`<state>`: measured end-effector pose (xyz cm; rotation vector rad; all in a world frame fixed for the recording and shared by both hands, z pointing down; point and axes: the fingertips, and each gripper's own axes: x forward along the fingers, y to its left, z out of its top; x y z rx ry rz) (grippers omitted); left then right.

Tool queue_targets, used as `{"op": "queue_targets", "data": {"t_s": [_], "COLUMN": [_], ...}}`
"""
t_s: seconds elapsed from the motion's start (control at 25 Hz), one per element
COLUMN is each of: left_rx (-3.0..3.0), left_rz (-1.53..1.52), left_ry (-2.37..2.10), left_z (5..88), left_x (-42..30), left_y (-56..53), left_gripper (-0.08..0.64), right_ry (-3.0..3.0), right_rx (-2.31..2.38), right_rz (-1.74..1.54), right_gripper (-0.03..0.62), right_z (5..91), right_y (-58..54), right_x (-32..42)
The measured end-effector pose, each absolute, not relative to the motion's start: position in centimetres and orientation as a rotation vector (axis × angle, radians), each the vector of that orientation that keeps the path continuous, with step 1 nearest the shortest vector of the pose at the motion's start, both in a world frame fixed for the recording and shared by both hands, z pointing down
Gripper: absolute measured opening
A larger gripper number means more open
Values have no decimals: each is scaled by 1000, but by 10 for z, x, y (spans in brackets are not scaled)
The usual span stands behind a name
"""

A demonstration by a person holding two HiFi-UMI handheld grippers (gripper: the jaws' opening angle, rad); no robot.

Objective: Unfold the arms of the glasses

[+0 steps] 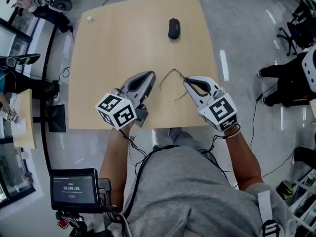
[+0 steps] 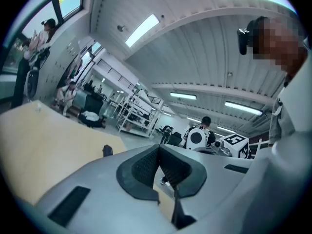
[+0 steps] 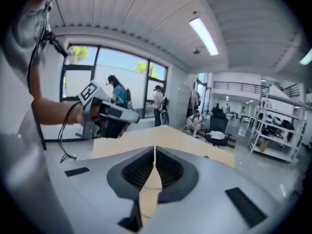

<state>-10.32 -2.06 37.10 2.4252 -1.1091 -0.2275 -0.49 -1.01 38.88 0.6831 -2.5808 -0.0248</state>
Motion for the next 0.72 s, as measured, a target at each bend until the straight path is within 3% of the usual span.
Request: {"op": "queue_targets", "data": {"t_s": [0.28,0.72], "left_rx": [2742,2872], "left_rz": [-187,-118], "left_ry": [-1348,-1589], "left_z": [258,200], "left_x": [-108,-108], "left_y": [105,228], "left_gripper": [5,5], "right_ry": [-2903,-2979], "right_rx": [846,876], "right_rz": [-130,-157], "right_gripper": [8,8], "right_z": [242,177], "right_y": [102,228], "right_x": [-7,-1]}}
